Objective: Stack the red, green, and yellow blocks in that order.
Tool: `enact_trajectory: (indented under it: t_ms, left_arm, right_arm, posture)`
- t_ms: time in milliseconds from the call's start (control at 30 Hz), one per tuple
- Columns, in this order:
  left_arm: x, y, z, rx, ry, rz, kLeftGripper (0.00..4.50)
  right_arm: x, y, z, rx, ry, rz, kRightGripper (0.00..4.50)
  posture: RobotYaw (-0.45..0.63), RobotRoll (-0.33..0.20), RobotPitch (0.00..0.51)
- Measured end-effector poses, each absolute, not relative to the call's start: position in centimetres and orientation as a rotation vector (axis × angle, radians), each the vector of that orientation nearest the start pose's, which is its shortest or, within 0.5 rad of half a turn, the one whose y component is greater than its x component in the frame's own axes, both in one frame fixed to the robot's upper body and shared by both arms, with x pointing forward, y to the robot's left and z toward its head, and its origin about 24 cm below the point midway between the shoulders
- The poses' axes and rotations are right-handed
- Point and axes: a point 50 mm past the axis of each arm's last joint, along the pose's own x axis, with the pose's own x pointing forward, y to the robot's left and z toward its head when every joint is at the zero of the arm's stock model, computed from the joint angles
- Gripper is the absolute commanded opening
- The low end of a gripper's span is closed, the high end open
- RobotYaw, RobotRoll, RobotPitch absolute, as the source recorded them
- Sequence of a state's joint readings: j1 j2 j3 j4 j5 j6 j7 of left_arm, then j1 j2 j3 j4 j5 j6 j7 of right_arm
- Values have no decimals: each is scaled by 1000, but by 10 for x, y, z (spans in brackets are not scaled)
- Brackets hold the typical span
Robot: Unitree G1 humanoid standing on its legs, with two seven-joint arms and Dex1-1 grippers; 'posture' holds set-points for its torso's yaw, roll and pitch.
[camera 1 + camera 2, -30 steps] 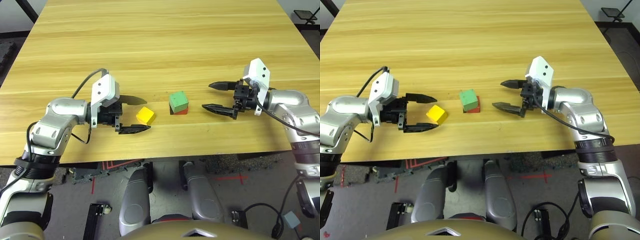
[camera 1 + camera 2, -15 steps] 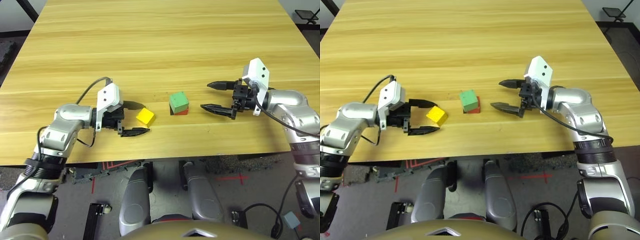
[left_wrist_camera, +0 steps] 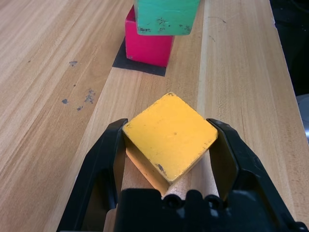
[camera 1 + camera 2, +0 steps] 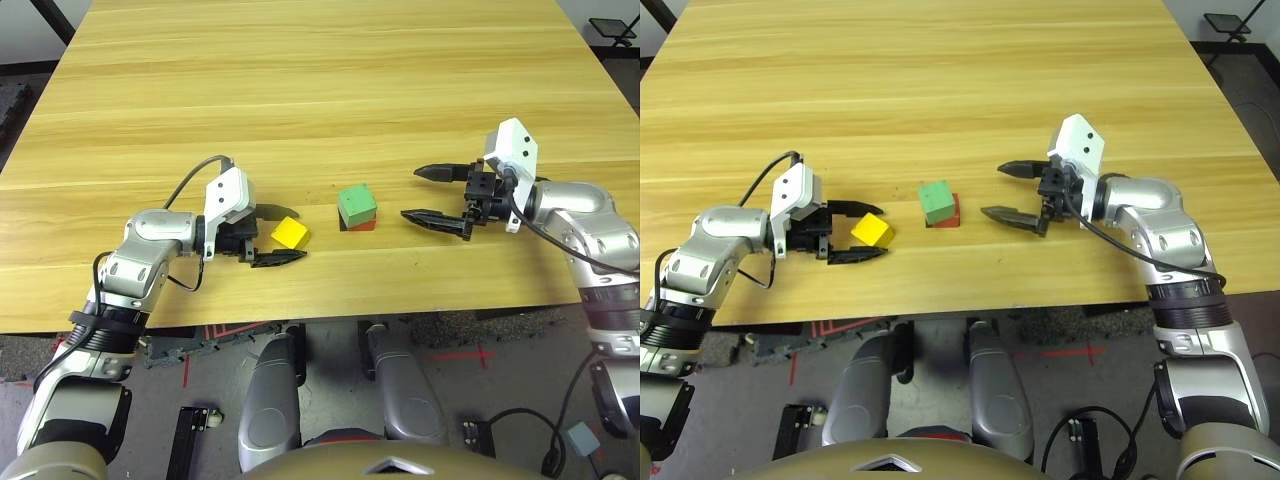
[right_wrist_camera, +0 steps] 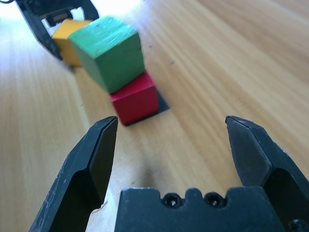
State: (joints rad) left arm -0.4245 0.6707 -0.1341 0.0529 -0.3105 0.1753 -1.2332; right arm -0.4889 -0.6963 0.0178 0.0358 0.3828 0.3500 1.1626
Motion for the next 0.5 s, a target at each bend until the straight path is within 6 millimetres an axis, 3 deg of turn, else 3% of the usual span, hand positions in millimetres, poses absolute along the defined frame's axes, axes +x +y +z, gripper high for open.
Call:
enact_trajectory:
  t_ms: [267, 500]
  left_arm:
    - [289, 185, 138, 452, 113, -1301, 2775]
    - [304, 190, 152, 482, 110, -1263, 2775]
  right_arm:
    - [279, -205, 168, -355, 135, 1234, 4500]
    - [266, -206, 170, -361, 163, 1272, 4500]
  posture:
    - [241, 18, 255]
    - [239, 21, 258]
